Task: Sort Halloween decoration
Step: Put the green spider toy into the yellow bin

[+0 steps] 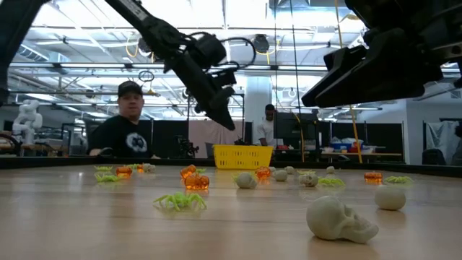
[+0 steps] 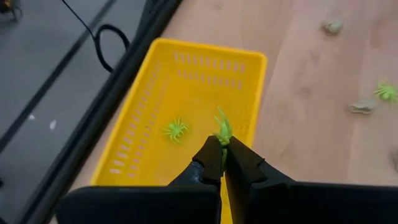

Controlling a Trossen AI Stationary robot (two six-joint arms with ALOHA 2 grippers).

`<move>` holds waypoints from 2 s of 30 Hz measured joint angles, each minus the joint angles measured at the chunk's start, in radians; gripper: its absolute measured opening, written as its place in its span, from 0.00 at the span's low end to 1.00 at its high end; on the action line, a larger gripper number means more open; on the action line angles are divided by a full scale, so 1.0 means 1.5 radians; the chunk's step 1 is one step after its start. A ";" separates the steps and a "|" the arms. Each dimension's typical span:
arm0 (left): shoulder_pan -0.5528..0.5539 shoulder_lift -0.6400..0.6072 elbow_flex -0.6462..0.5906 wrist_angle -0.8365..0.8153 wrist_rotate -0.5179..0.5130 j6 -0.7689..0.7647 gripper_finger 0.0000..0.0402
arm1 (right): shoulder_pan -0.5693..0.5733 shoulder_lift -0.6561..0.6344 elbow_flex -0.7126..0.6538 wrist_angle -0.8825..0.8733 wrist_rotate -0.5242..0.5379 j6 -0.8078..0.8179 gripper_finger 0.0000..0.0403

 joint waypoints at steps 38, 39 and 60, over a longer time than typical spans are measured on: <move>-0.139 -0.125 0.051 -0.271 -0.101 -0.105 0.31 | 0.000 0.000 0.000 -0.014 0.000 0.007 0.30; -0.153 -0.131 0.046 -0.268 -0.119 -0.107 0.31 | 0.000 0.000 0.000 -0.013 0.000 0.007 0.30; -0.337 -0.148 -0.183 -0.090 -0.229 -0.204 0.31 | -0.003 0.000 0.000 -0.011 0.001 0.013 0.30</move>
